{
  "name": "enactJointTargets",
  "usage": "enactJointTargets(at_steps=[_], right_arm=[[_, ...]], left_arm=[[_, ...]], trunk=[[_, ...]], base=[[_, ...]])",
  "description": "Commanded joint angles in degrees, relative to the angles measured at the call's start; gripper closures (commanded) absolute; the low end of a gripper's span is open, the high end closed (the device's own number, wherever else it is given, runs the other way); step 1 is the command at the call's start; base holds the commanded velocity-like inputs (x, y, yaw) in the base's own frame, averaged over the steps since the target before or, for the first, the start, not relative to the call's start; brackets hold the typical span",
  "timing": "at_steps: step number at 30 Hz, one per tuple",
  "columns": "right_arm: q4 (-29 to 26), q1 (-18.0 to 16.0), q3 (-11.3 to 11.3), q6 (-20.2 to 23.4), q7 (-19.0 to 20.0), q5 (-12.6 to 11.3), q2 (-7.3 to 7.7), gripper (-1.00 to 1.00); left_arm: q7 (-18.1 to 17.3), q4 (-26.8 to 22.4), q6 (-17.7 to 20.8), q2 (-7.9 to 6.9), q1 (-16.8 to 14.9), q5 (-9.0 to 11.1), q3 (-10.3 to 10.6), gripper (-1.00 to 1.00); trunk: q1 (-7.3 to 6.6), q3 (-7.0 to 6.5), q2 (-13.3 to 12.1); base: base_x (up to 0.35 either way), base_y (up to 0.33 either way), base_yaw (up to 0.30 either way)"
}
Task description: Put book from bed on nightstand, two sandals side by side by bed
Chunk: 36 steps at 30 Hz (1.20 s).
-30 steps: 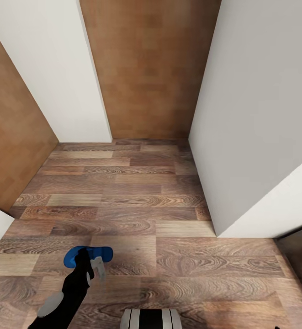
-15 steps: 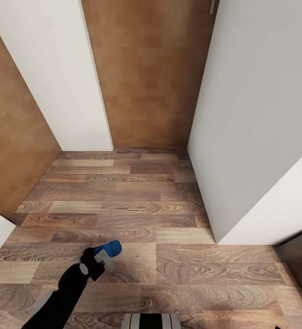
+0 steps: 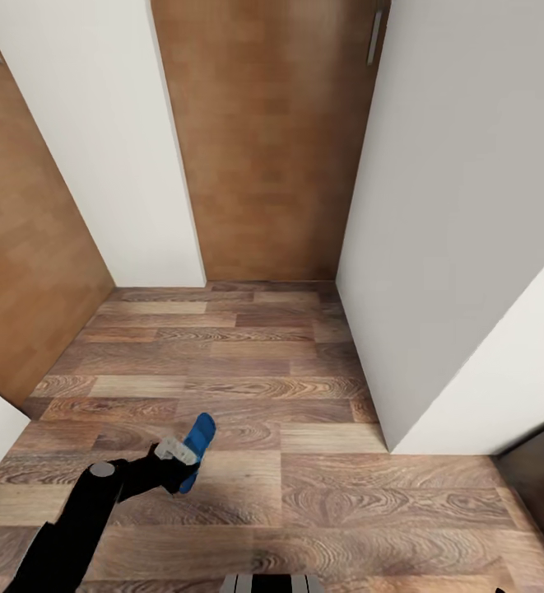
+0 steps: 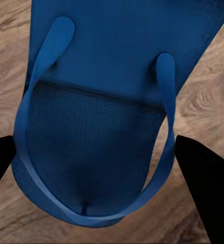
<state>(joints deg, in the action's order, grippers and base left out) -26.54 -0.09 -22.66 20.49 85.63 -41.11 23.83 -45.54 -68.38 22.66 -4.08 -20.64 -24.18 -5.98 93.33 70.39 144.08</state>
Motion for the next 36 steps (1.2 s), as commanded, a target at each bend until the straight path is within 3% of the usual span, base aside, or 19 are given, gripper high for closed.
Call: enactJointTargets(at_steps=[1, 3, 8, 11, 13, 16, 20, 23, 29, 33, 36], right_arm=[[0.0, 0.0, 0.0, 0.6, 0.2, -0.1, 0.0, -1.0], [0.0, 0.0, 0.0, 0.6, 0.2, -0.1, 0.0, -1.0], [0.0, 0.0, 0.0, 0.6, 0.2, -0.1, -0.01, -1.0], [0.0, 0.0, 0.0, 0.6, 0.2, -0.1, -0.04, -1.0], [0.0, 0.0, 0.0, 0.6, 0.2, -0.1, -0.02, -1.0], [0.0, 0.0, 0.0, 0.6, 0.2, -0.1, -0.03, -1.0], [0.0, 0.0, 0.0, 0.6, 0.2, -0.1, -0.03, -1.0], [0.0, 0.0, 0.0, 0.6, 0.2, -0.1, -0.06, -1.0], [0.0, 0.0, 0.1, 0.6, 0.1, -0.1, -0.09, -1.0], [0.0, 0.0, 0.1, 0.4, 0.0, 0.0, -0.13, -1.0], [0.6, 0.0, 0.2, -4.1, 0.0, 0.0, -0.17, -1.0]], left_arm=[[-1.6, 0.0, -1.0, 0.08, 0.2, 1.4, -2.1, 1.0], [-3.1, 0.2, -2.7, 0.2, 0.4, 3.6, -4.4, 1.0], [-3.9, 4.3, -3.8, 0.28, 0.7, 7.0, -5.9, 1.0], [-3.9, 8.2, -4.1, 0.24, 0.8, 11.2, -6.2, 1.0], [-3.9, 12.3, -5.0, 0.14, 0.8, 15.1, -7.1, 1.0], [-3.9, 16.4, -7.3, 0.11, 0.8, 18.6, -8.8, 1.0], [-3.8, 19.7, -10.3, 0.16, 0.8, 20.9, -10.0, 1.0], [-3.8, 22.3, -11.2, 0.18, 0.8, 21.5, -10.3, 1.0], [-3.9, 26.0, -11.5, -0.95, 0.8, 23.6, -10.6, 1.0], [-4.0, 28.0, -11.5, -1.25, 0.8, 23.8, -11.4, 1.0], [-3.9, 32.0, -12.0, -1.39, 0.8, 23.8, -13.3, 1.0]], trunk=[[-0.03, -0.18, 0.0], [-0.08, -0.63, 0.0], [-0.21, -1.73, -0.1], [-0.29, -2.4, -0.1], [-0.34, -2.84, -0.2], [-0.42, -3.51, -0.2], [-0.52, -4.39, -0.3], [-0.6, -5.06, -0.3], [-0.75, -6.39, -0.4], [-0.86, -7.27, -0.4], [-0.93, -7.94, -0.5]], base=[[0.0, 0.0, 0.0], [0.0, 0.0, 0.0], [0.0, 0.0, 0.0], [0.0, 0.0, 0.0], [0.0, 0.0, 0.0], [0.0, 0.0, 0.0], [0.0, 0.0, 0.0], [0.0, 0.0, 0.0], [0.0, 0.0, 0.0], [0.0, 0.0, 0.0], [0.0, 0.0, 0.0]])
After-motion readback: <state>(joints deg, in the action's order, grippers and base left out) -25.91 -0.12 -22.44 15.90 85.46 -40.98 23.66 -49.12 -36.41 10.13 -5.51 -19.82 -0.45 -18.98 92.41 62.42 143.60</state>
